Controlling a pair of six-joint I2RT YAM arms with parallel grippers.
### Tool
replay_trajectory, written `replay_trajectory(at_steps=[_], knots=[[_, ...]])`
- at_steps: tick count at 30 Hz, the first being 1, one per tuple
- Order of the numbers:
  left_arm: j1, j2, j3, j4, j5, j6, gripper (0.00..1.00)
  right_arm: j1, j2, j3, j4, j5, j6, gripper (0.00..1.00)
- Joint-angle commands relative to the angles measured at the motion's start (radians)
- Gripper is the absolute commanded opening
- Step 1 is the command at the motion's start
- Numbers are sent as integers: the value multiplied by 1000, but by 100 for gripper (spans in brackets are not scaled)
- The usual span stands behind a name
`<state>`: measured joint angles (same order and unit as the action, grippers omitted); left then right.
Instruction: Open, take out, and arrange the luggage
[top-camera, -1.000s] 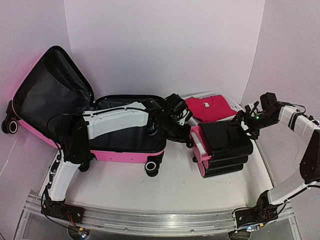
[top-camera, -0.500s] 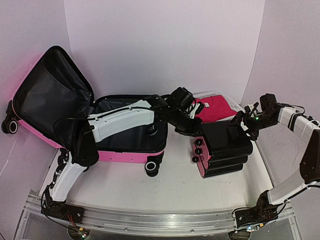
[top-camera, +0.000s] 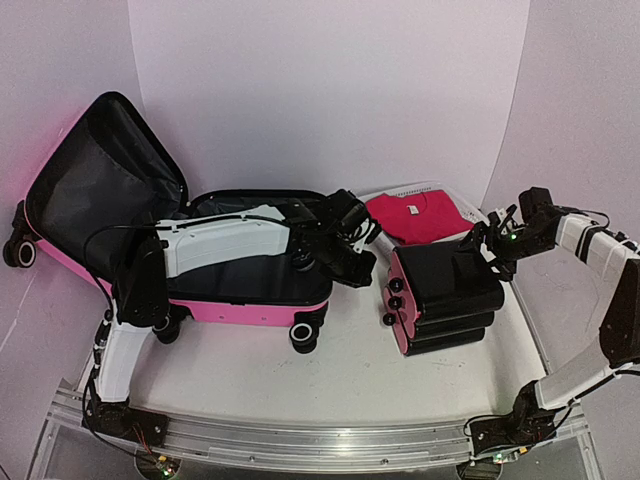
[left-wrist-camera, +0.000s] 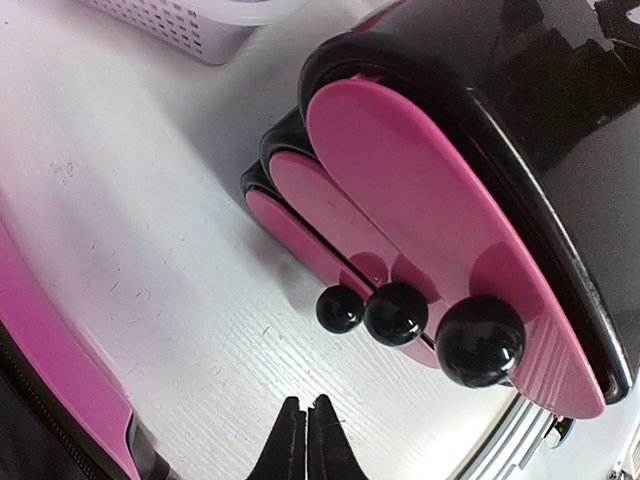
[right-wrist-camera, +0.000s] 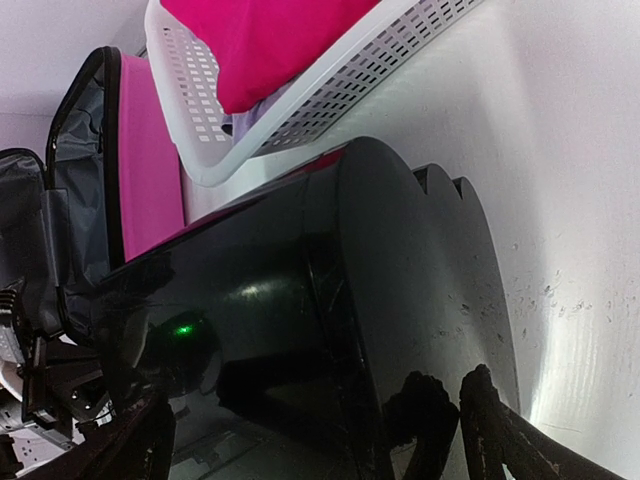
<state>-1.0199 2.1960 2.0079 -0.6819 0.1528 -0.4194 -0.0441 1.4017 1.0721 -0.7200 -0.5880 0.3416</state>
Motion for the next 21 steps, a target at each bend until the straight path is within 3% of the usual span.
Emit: replay_trajectory(at_steps=[1,10,12,14,18,21], knots=[[6,55,106,32,54,-6,2,17,-19,-4,22,-38,11,98],[3,187,317,56,162,-39,2,17,-39,-13,22,25,47,98],[1,189,312,77,194,-20,10,16,-42,-12,22,26,47,98],[0,190,298,132,288,7,28,16,-46,-11,23,34,47,98],[1,190,284,184,369,28,47,15,-58,-12,22,56,54,98],[4,159,260,190,318,32,52,16,-65,-17,22,84,60,98]])
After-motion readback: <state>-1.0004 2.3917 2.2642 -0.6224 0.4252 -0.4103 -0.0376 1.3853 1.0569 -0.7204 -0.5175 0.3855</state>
